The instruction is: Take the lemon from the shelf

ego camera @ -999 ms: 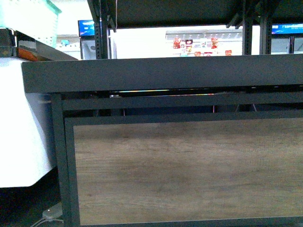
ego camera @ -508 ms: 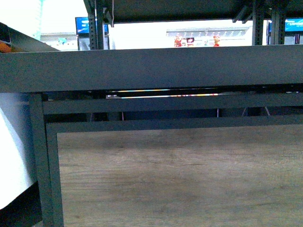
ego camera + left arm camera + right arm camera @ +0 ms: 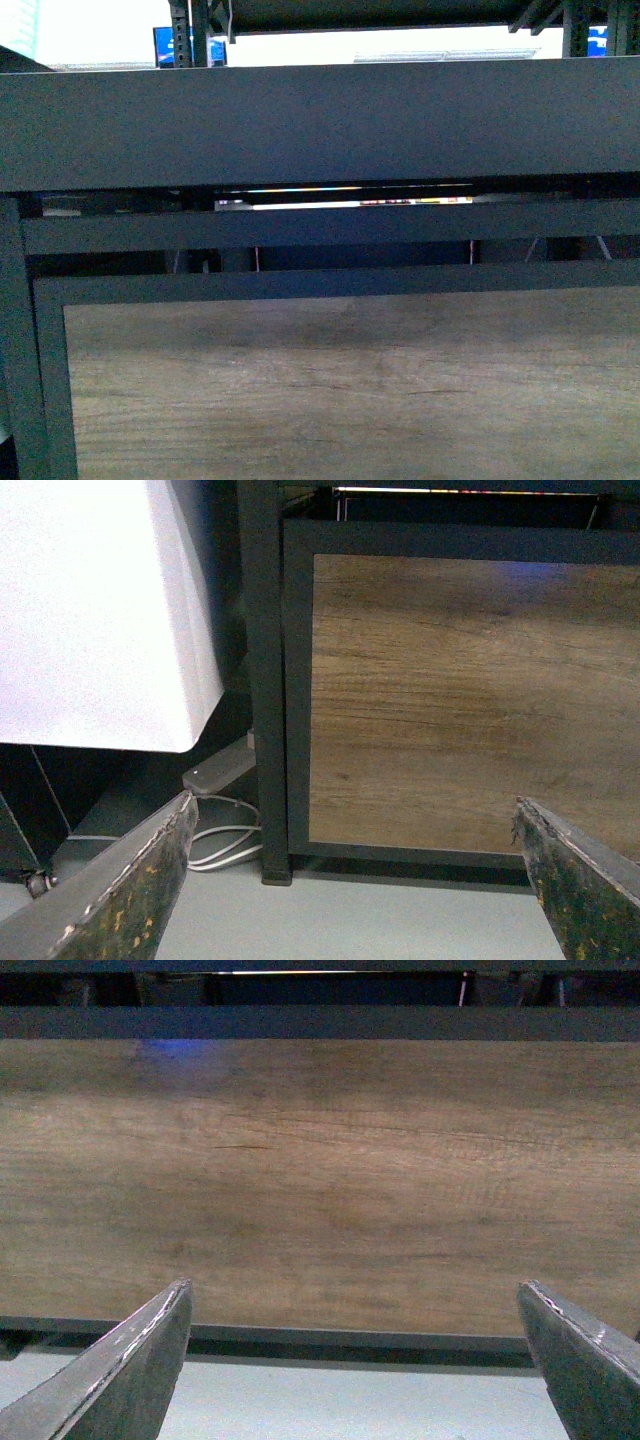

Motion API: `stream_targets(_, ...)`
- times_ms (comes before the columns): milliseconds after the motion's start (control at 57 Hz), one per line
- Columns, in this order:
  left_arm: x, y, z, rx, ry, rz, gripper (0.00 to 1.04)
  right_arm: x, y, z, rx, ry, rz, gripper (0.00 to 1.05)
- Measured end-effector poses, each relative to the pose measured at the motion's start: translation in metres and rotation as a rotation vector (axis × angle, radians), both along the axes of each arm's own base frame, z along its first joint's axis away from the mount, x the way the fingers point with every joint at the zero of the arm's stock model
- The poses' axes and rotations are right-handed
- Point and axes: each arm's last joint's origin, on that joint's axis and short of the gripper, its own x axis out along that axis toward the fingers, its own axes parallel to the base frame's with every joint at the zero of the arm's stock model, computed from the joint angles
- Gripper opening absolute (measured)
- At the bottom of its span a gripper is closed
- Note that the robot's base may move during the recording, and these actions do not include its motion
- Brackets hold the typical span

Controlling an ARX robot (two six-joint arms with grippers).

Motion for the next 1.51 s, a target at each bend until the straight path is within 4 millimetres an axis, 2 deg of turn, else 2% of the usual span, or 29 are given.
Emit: stream_targets(1508, 0.0, 0.0, 0.0, 0.0, 0.0, 0.0, 0.97, 0.0001, 0.0, -0.0001, 0.0, 0.001, 0.0, 0.97)
